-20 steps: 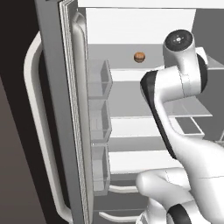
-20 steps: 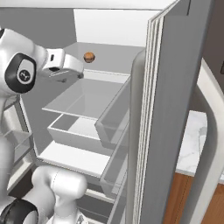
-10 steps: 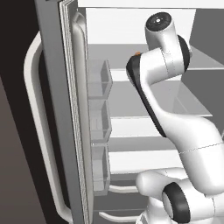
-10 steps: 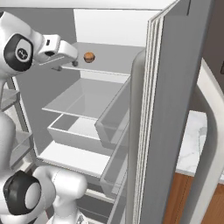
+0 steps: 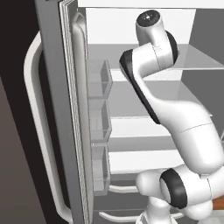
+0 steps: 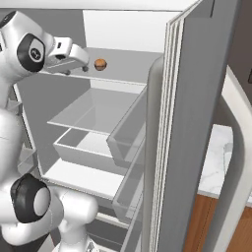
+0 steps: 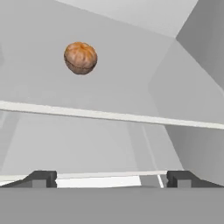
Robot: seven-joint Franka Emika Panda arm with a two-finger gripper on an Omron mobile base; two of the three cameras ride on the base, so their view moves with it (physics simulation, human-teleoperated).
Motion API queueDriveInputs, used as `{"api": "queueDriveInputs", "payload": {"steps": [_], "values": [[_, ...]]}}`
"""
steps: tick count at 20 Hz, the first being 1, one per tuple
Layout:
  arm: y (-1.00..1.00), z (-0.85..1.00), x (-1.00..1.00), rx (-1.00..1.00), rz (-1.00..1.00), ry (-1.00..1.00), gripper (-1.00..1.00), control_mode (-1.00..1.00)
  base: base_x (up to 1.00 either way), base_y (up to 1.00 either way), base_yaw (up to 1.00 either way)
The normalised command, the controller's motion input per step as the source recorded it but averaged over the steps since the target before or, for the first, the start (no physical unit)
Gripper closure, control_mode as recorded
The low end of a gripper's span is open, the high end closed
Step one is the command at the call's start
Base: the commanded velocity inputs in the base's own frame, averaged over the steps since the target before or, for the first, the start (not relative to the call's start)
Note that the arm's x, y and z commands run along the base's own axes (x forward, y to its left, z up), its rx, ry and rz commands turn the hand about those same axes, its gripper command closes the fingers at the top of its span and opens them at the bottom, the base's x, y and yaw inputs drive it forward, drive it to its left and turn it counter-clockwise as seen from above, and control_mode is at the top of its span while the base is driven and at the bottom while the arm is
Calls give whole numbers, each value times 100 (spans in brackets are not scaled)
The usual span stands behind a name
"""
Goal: Pick the tangerine and kiwi from the fridge and place them inside the tupperware on the counter.
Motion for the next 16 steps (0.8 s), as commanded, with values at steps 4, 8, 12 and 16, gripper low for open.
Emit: {"api": "queueDriveInputs", "payload": {"steps": [4,8,12,16], "values": [[1,-9,50,8,0,0,-100,-100,0,0,0],[0,-12,45,2,0,0,-100,-100,0,0,0],[0,-5,45,0,0,0,-100,-100,0,0,0],[0,-4,44,0,0,0,-100,-100,0,0,0]]}}
